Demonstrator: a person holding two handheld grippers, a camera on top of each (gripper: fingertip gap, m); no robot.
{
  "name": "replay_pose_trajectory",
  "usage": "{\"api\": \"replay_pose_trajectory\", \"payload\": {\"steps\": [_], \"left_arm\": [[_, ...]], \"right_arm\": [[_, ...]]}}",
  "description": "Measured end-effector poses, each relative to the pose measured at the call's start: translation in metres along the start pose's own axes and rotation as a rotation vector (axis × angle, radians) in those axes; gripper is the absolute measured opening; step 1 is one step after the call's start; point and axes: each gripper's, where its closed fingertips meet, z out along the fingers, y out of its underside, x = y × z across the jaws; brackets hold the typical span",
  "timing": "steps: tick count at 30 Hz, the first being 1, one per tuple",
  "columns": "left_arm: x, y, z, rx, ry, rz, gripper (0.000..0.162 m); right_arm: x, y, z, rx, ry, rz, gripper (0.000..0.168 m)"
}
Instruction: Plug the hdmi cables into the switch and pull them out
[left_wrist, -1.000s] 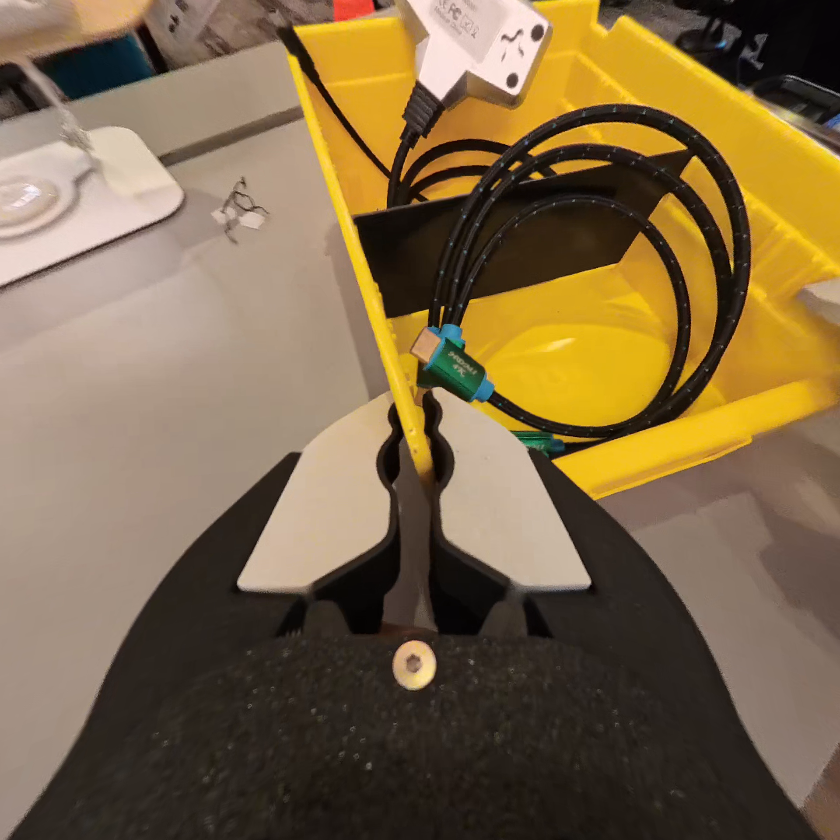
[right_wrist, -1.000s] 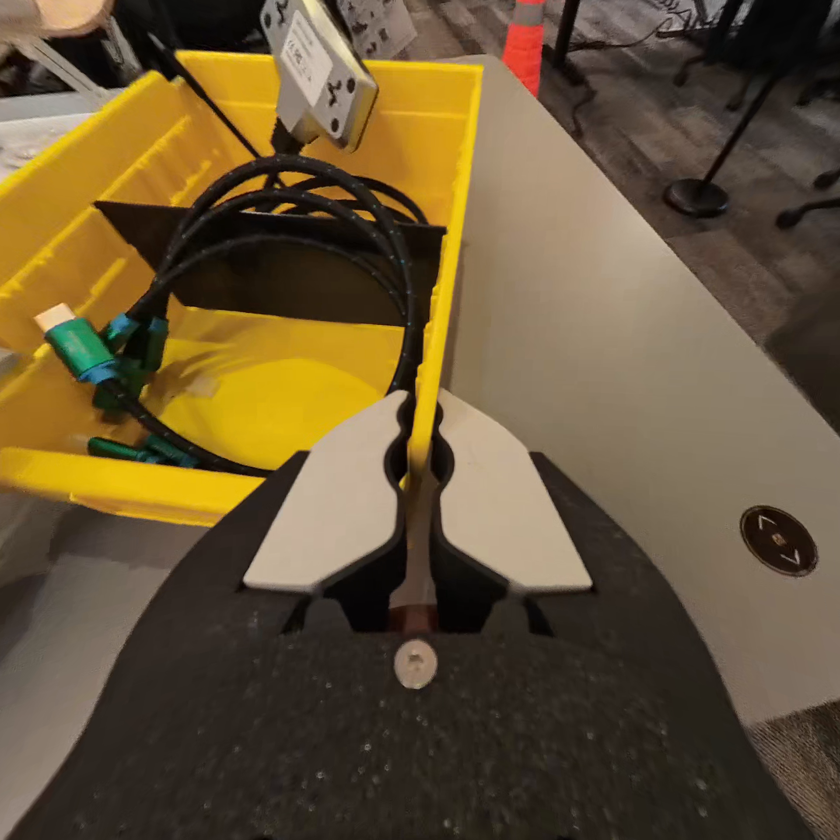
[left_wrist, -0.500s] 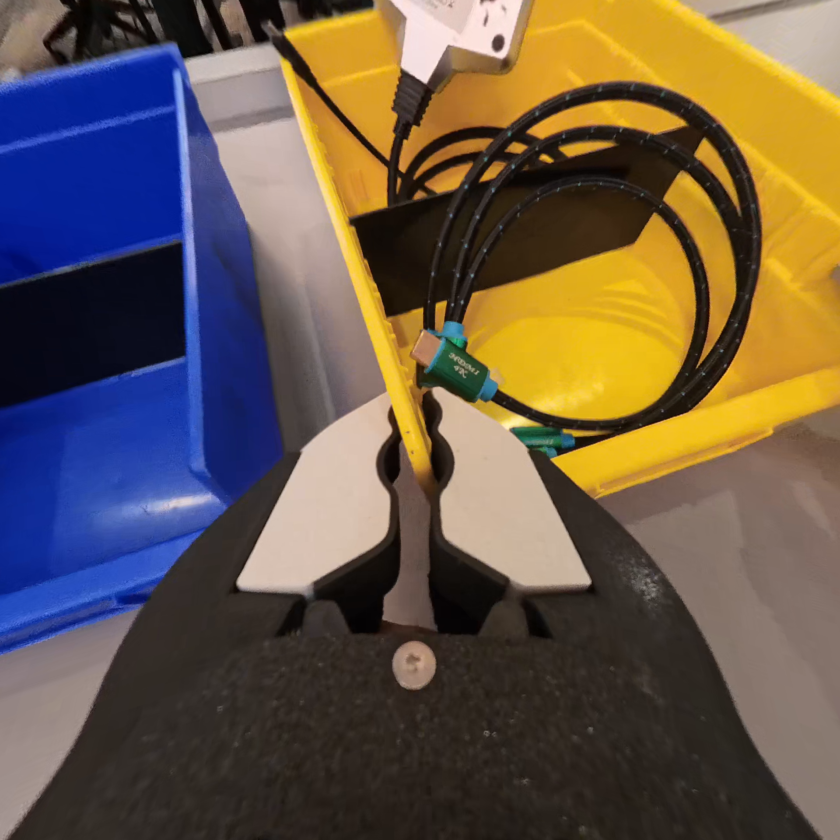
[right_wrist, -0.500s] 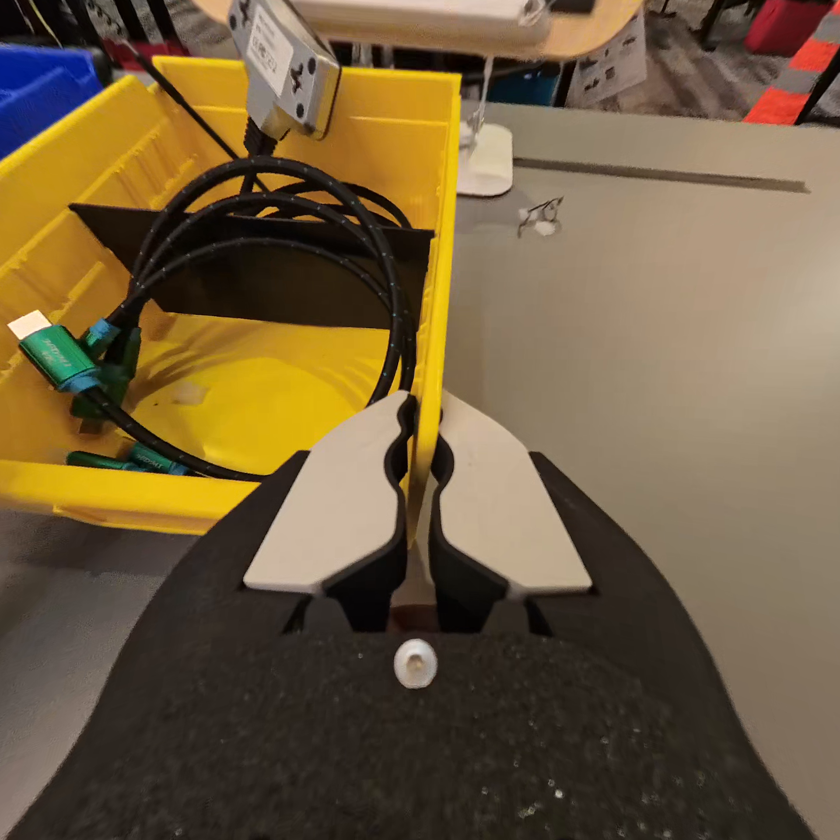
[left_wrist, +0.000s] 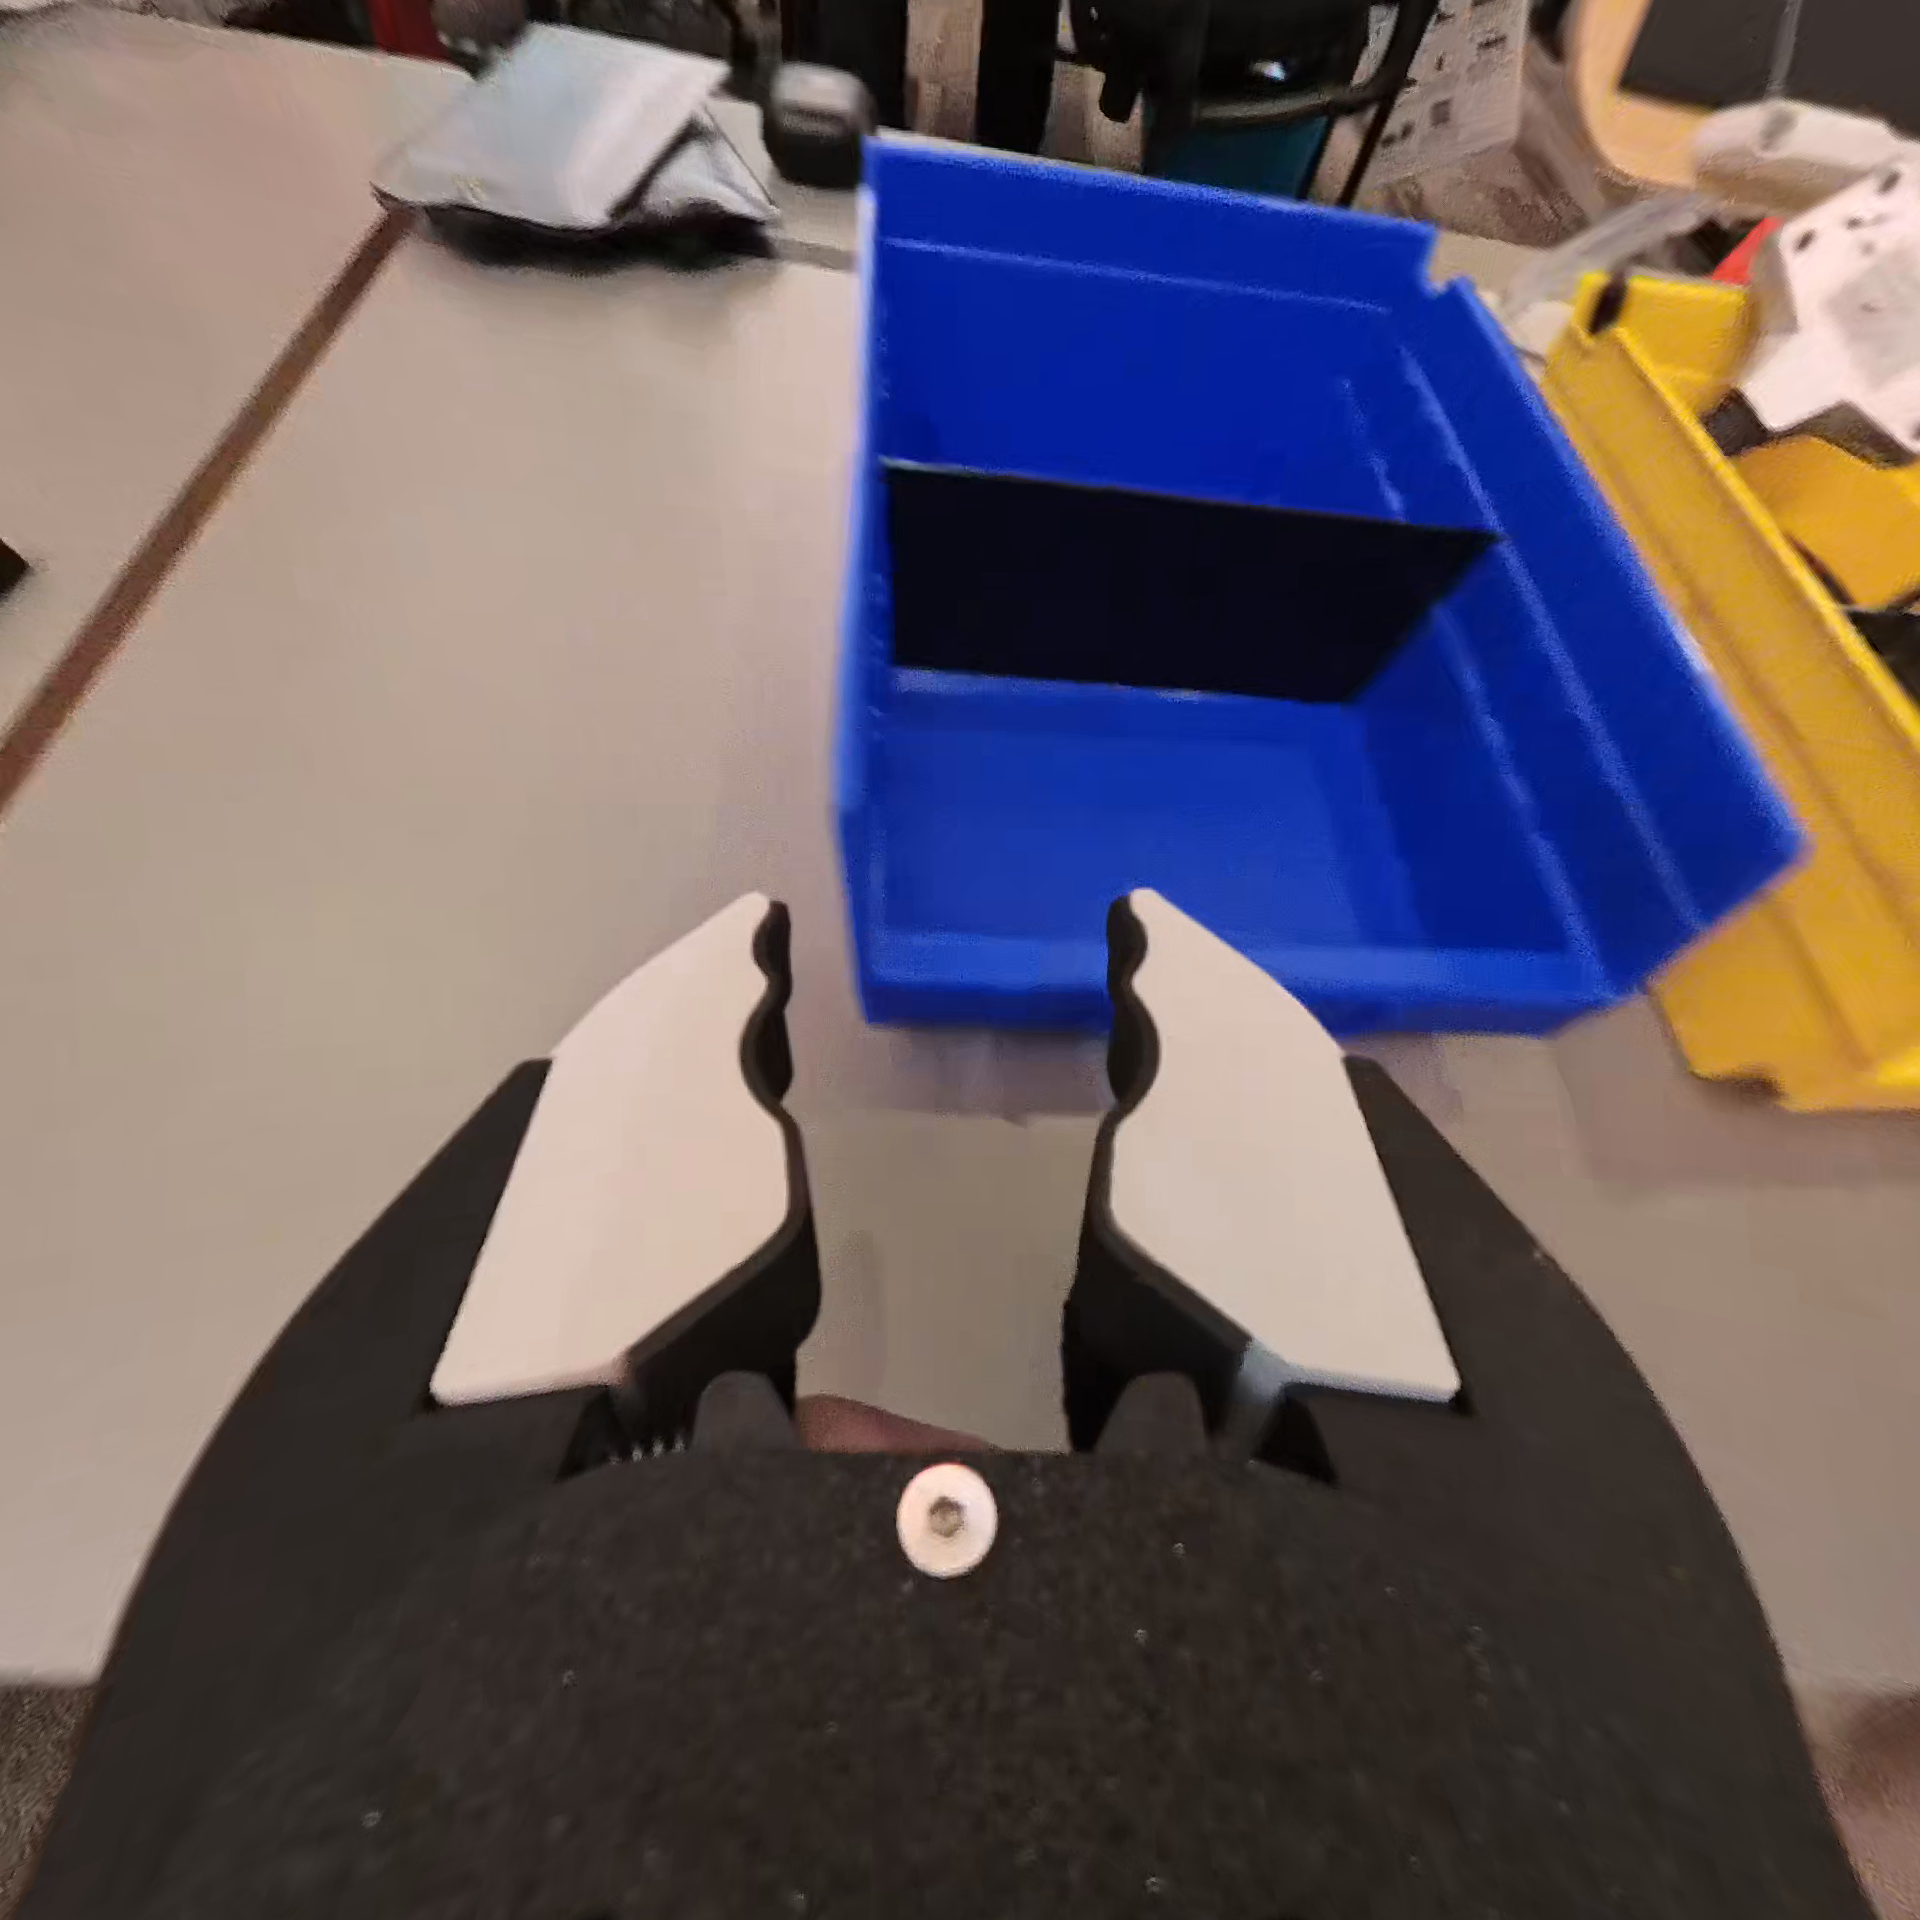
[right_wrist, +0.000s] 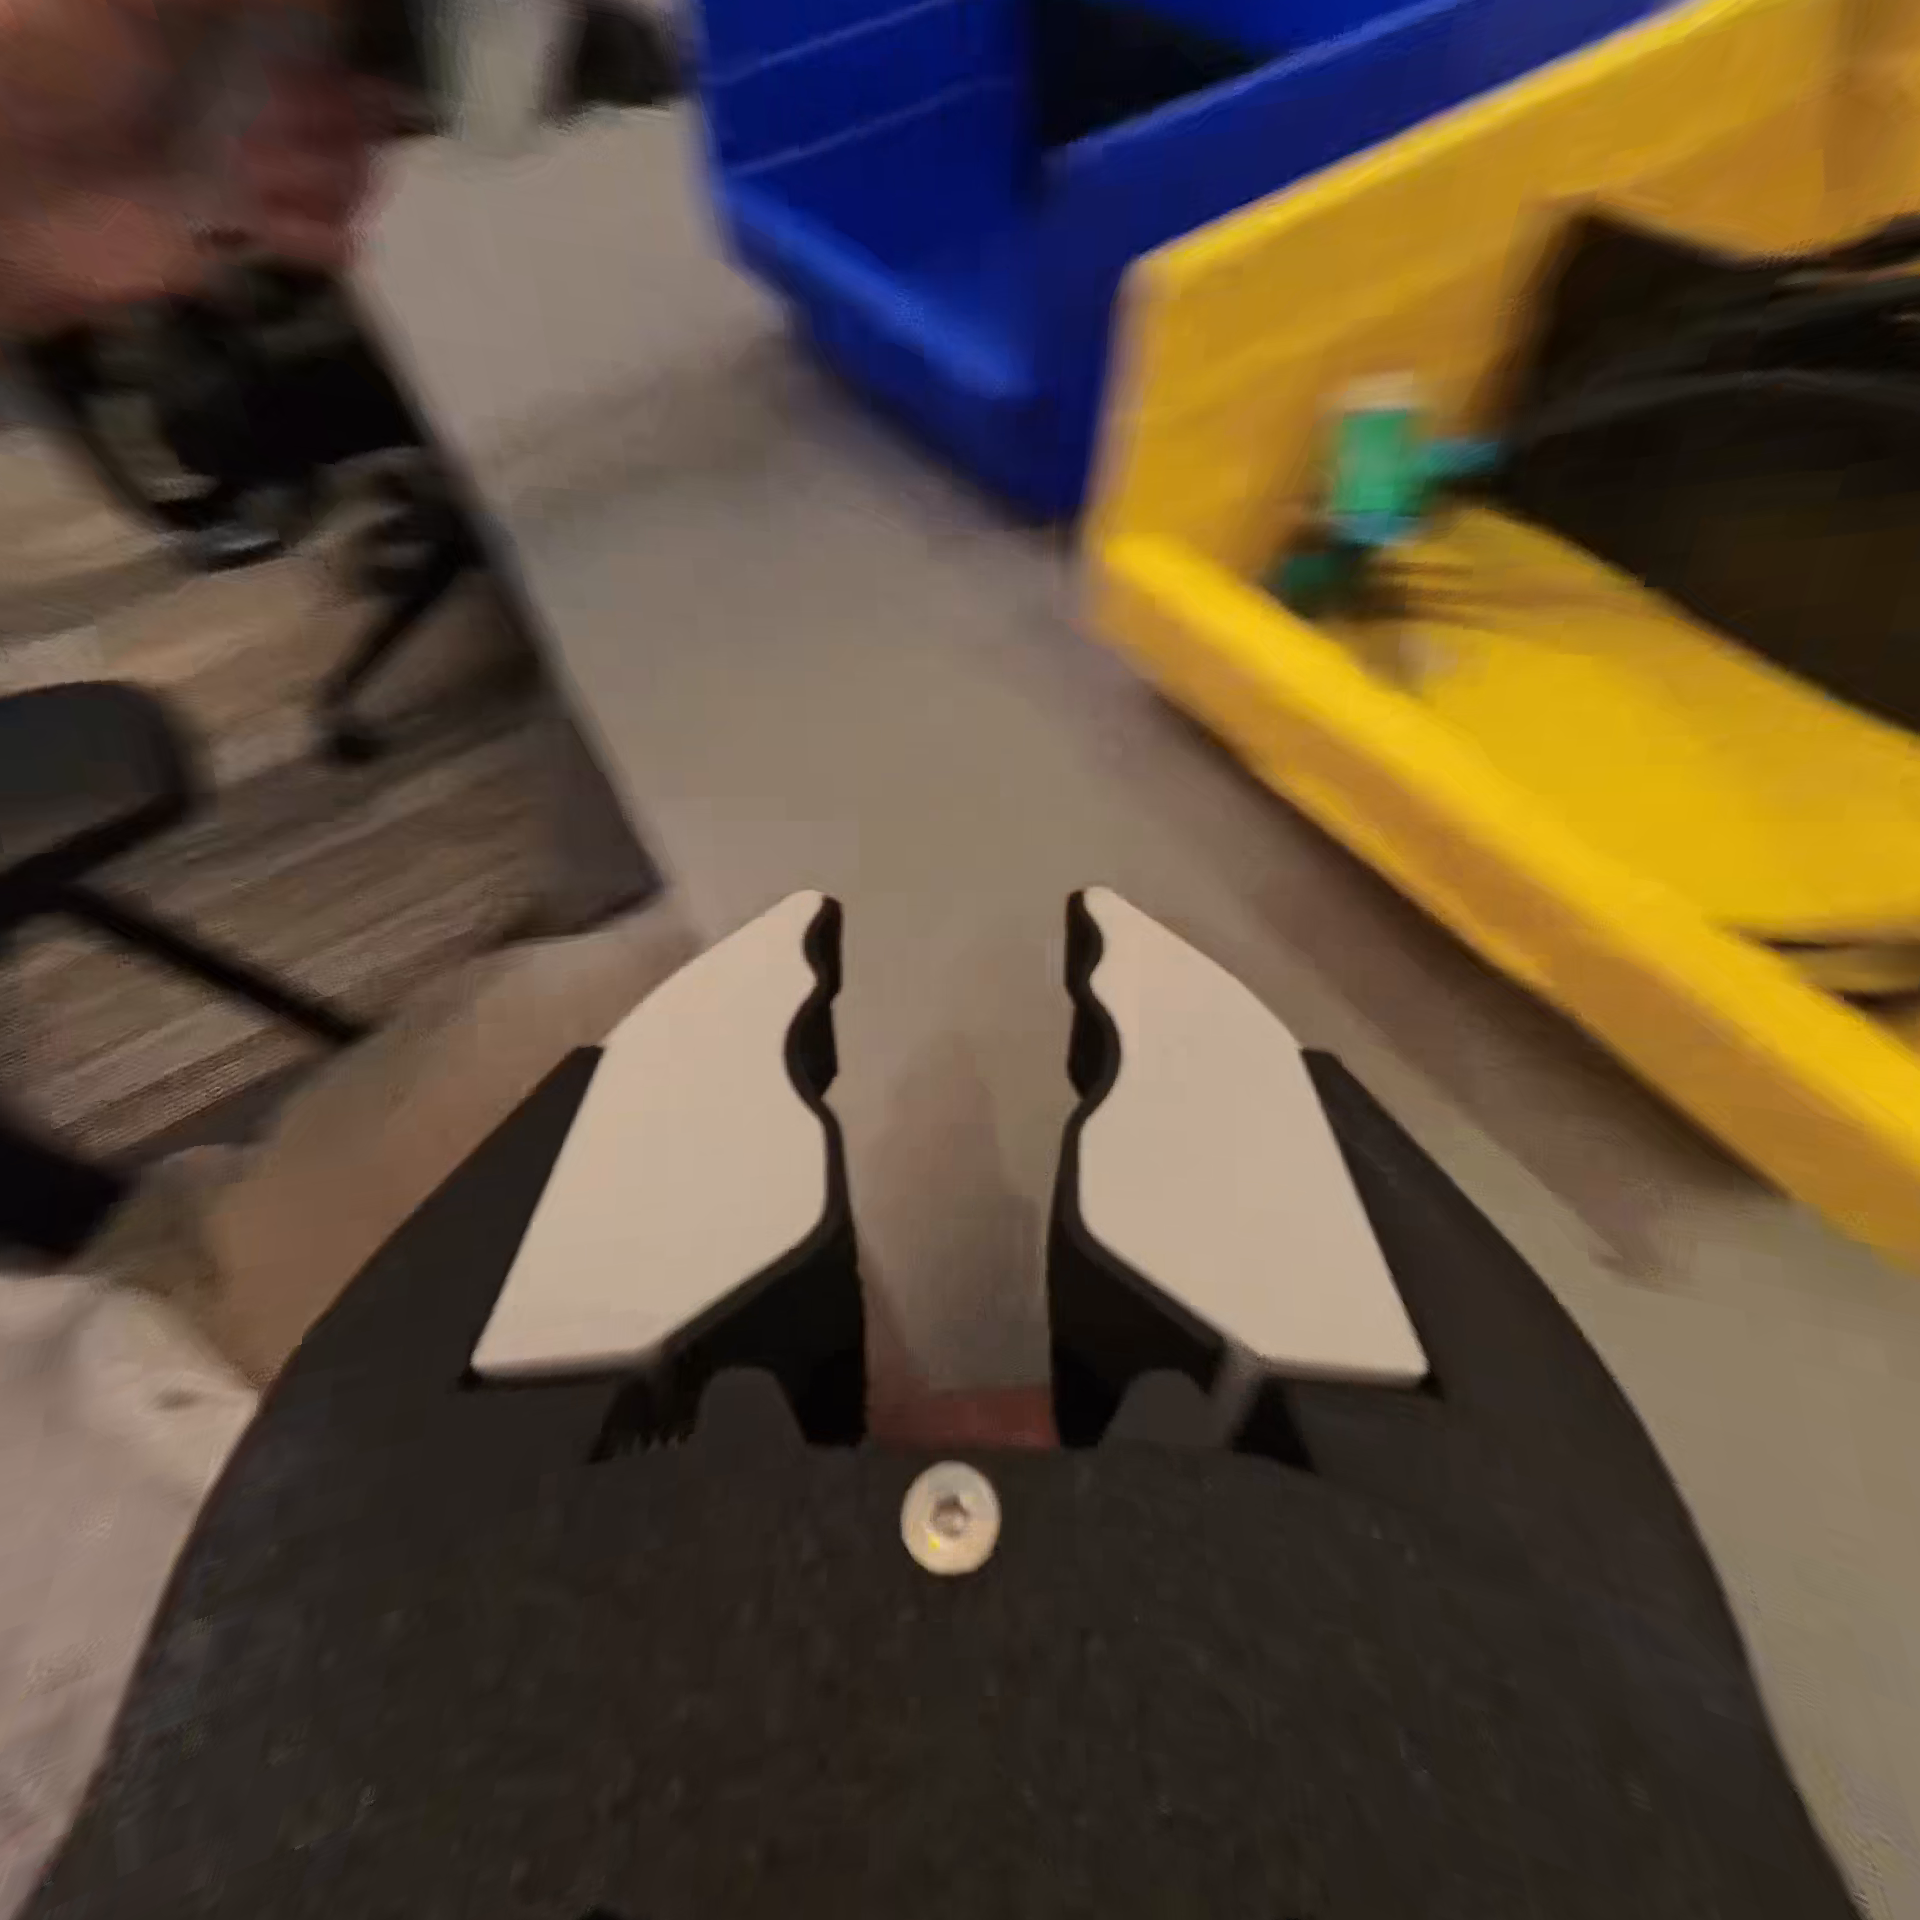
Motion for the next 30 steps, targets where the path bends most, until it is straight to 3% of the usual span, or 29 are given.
{"api": "replay_pose_trajectory", "payload": {"steps": [2, 4, 6, 9, 13, 15, 17, 20, 23, 26, 30], "left_arm": [[-0.018, -0.006, 0.025, -0.009, 0.005, 0.053, 0.058], [-0.021, -0.002, 0.055, -0.063, 0.026, 0.133, 0.050], [-0.020, 0.013, 0.070, -0.161, 0.035, 0.181, 0.005], [-0.015, 0.027, 0.050, -0.156, -0.014, 0.147, 0.004], [0.002, 0.059, -0.004, -0.109, -0.112, 0.135, 0.005], [0.008, 0.075, -0.031, -0.105, -0.173, 0.140, 0.004], [0.006, 0.088, -0.055, -0.102, -0.217, 0.116, 0.005], [0.005, 0.101, -0.084, -0.097, -0.258, 0.070, 0.006], [0.018, 0.093, -0.108, -0.053, -0.248, 0.028, 0.005], [0.046, 0.059, -0.123, 0.051, -0.212, 0.022, 0.005], [0.115, -0.017, -0.121, 0.247, -0.154, 0.129, 0.004]], "right_arm": [[-0.049, -0.007, 0.035, 0.007, -0.144, -0.040, 0.043], [-0.071, -0.022, 0.069, 0.042, -0.135, -0.072, 0.047], [-0.066, -0.043, 0.096, 0.075, -0.015, -0.071, 0.049], [-0.028, -0.077, 0.110, 0.118, 0.258, 0.020, 0.051], [-0.007, -0.093, 0.116, 0.160, 0.386, 0.077, 0.052], [0.000, -0.086, 0.122, 0.117, 0.447, 0.083, 0.040], [0.005, -0.086, 0.115, 0.115, 0.488, 0.079, 0.004], [-0.015, -0.082, 0.115, 0.107, 0.372, 0.099, 0.004], [-0.026, -0.096, 0.094, 0.169, 0.420, -0.016, 0.003], [-0.023, -0.131, 0.052, 0.322, 0.465, -0.075, 0.003], [0.016, -0.163, -0.025, 0.417, 0.583, -0.095, 0.004]]}}
